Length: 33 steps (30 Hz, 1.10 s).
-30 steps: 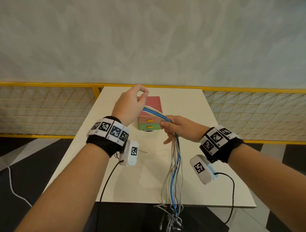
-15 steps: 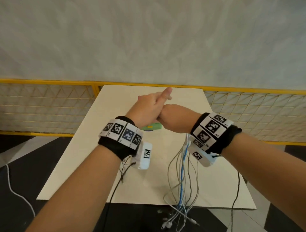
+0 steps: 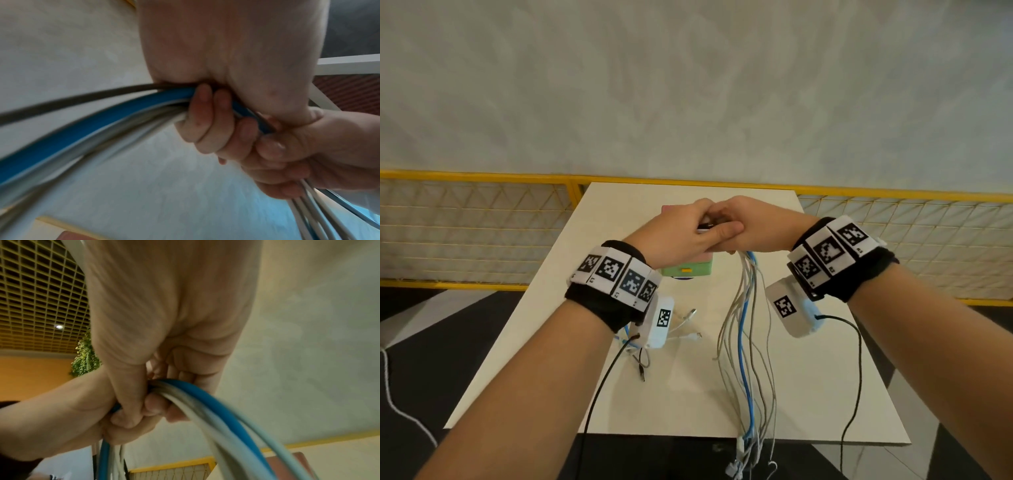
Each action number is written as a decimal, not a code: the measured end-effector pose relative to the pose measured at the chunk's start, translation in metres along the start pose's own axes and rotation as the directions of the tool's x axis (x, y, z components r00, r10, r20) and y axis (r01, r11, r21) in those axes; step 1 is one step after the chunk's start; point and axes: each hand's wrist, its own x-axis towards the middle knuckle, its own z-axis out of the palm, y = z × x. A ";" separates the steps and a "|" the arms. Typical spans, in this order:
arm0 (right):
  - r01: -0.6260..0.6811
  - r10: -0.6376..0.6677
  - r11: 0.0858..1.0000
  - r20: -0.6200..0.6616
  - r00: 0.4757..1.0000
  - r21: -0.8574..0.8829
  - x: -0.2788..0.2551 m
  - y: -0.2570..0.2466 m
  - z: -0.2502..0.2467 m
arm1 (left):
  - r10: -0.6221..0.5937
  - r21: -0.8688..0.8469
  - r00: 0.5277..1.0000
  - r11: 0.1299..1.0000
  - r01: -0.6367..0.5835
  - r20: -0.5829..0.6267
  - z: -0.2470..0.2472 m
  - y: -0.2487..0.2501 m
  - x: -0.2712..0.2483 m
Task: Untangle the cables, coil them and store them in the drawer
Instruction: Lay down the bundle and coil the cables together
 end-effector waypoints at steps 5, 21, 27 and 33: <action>-0.119 0.082 0.951 -0.137 0.987 -0.286 0.006 0.017 -0.003 | -0.005 -0.015 1.000 1.000 0.005 0.008 -0.005 -0.013 -0.002; -0.215 0.205 0.977 -0.256 0.945 -0.012 0.023 0.051 0.028 | 0.022 -0.127 0.830 0.986 -0.112 -0.557 -0.030 -0.003 -0.003; -0.299 0.332 0.927 -0.125 0.935 0.227 0.024 0.083 0.049 | -0.030 -0.226 0.780 0.963 -0.144 -0.625 -0.042 -0.001 -0.003; -0.337 0.368 0.916 -0.126 0.921 0.217 0.030 0.127 0.065 | -0.028 -0.302 0.778 0.930 -0.210 -0.627 -0.055 -0.003 -0.001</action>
